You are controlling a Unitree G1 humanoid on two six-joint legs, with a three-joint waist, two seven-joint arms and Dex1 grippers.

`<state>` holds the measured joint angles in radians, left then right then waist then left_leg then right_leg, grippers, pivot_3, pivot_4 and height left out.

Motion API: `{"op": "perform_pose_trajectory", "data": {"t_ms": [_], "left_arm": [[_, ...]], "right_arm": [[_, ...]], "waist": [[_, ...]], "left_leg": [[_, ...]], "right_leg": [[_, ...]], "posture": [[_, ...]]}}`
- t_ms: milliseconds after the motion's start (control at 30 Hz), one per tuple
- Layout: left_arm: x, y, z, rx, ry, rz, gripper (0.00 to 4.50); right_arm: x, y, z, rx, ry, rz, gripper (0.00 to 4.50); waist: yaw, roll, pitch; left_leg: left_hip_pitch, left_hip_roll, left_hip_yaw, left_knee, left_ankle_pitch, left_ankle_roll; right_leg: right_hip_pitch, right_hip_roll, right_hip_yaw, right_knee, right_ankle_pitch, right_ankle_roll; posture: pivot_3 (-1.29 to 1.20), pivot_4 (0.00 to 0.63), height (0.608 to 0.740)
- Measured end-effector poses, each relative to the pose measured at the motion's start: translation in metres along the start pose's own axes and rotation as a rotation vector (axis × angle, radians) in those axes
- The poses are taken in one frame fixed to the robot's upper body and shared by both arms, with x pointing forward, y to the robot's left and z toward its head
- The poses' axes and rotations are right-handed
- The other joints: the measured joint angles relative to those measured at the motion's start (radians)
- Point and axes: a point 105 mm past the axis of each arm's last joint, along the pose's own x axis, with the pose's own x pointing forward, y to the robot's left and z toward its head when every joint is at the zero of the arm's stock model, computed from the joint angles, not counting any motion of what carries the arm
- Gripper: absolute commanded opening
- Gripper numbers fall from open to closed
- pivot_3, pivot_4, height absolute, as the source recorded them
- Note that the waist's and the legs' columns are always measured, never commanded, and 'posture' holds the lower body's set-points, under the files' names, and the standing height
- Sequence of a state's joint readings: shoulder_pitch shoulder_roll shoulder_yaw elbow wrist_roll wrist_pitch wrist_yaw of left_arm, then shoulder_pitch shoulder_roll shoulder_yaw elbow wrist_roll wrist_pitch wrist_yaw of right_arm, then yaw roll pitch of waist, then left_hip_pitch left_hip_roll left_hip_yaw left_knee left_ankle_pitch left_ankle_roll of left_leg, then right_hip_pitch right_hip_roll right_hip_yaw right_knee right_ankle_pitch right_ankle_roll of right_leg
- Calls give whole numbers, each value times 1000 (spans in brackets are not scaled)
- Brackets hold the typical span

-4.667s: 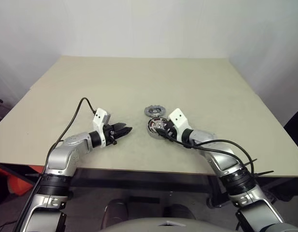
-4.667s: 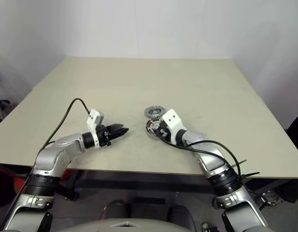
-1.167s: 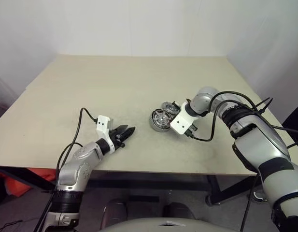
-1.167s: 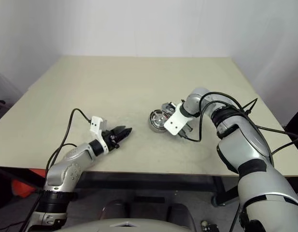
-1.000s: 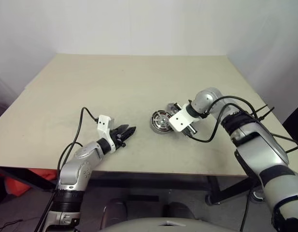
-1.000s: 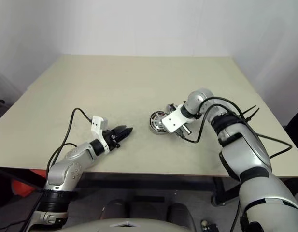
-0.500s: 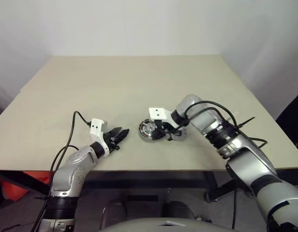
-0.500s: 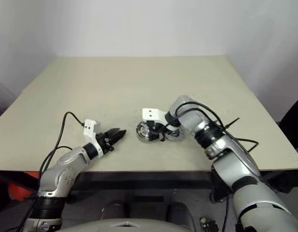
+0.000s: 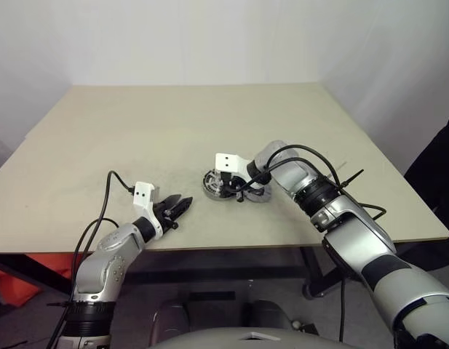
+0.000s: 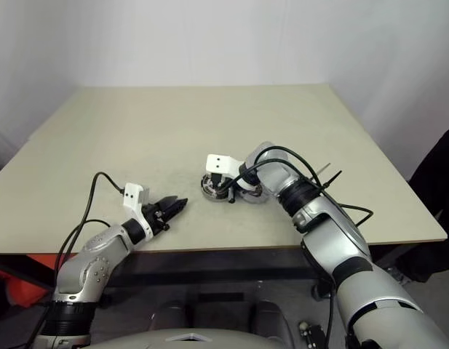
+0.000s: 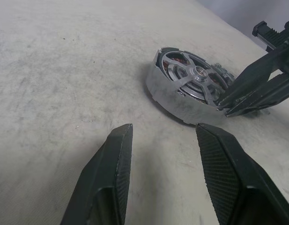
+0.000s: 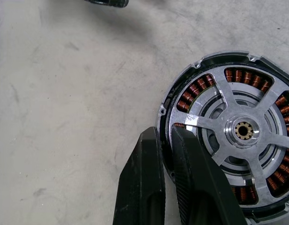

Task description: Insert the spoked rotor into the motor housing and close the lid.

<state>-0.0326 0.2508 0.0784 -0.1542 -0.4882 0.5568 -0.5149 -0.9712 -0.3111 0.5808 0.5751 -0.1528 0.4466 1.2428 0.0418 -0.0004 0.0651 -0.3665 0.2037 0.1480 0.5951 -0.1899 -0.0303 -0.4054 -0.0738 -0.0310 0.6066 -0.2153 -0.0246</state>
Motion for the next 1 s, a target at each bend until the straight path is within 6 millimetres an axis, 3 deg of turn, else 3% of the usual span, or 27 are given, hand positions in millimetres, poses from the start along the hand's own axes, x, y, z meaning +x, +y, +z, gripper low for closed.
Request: {"op": "perform_pose_trajectory", "data": {"t_ms": [100, 167, 333, 467, 567, 700, 800, 933, 1000], "left_arm": [[1, -1, 2, 3, -3, -4, 2266], [3, -1, 3, 6, -4, -10, 2266], [13, 3, 12, 13, -1, -25, 2266], [20, 3, 18, 24, 4, -64, 2266], [31, -5, 24, 28, 12, -124, 2266], [41, -7, 27, 41, 43, -185, 2266], [46, -5, 25, 49, 82, -205, 2266], [54, -7, 28, 63, 104, -248, 2266], [56, -6, 28, 67, 116, -258, 2266]], "right_arm": [[-7, -4, 3, 0, -22, -29, 1574], [-18, -7, 11, -13, -50, -64, 1574], [-71, -2, 45, -34, -194, -163, 1574], [-83, 8, 40, 64, -295, -236, 1574], [-92, 11, 24, 309, -416, -308, 1574], [-97, 31, -35, 740, -424, -371, 1574], [-106, 47, -48, 917, -482, -397, 1574], [-111, 74, -63, 1075, -642, -403, 2358], [-109, 85, -73, 1158, -712, -408, 3102]], "waist": [[2, 0, 1], [4, 0, 1], [20, 0, 0], [33, -1, 0], [43, -1, 0], [64, -1, 0], [60, 0, 0], [67, 0, -1], [67, 1, -1]], "left_leg": [[0, 0, 0, 0, 0, 0], [-1, 0, 1, 0, 1, -1], [0, 0, 4, -1, 0, 0], [-1, -2, 8, -12, 2, -3], [-2, -3, 9, -16, 2, -4], [0, -4, 9, -16, 3, -5], [4, -4, 9, -17, 6, -11], [18, -4, 9, -24, 9, -15], [20, -4, 8, -26, 9, -16]], "right_leg": [[0, 0, 1, 1, 0, 0], [0, 0, 2, 1, 2, -2], [2, 1, 3, 5, 17, -9], [-1, 1, 3, 0, 14, -10], [-2, 1, 2, 0, 13, -11], [-1, 0, 4, 0, 11, -10], [0, 0, 4, 2, 11, -9], [11, 0, 4, 0, 6, -1], [10, 0, 5, 0, 6, -1]], "posture": [[0, 0, 740], [0, 0, 740], [0, 0, 740], [0, 0, 740], [0, 0, 740], [0, 0, 740], [0, 0, 740], [0, 0, 740], [0, 0, 740]]}}
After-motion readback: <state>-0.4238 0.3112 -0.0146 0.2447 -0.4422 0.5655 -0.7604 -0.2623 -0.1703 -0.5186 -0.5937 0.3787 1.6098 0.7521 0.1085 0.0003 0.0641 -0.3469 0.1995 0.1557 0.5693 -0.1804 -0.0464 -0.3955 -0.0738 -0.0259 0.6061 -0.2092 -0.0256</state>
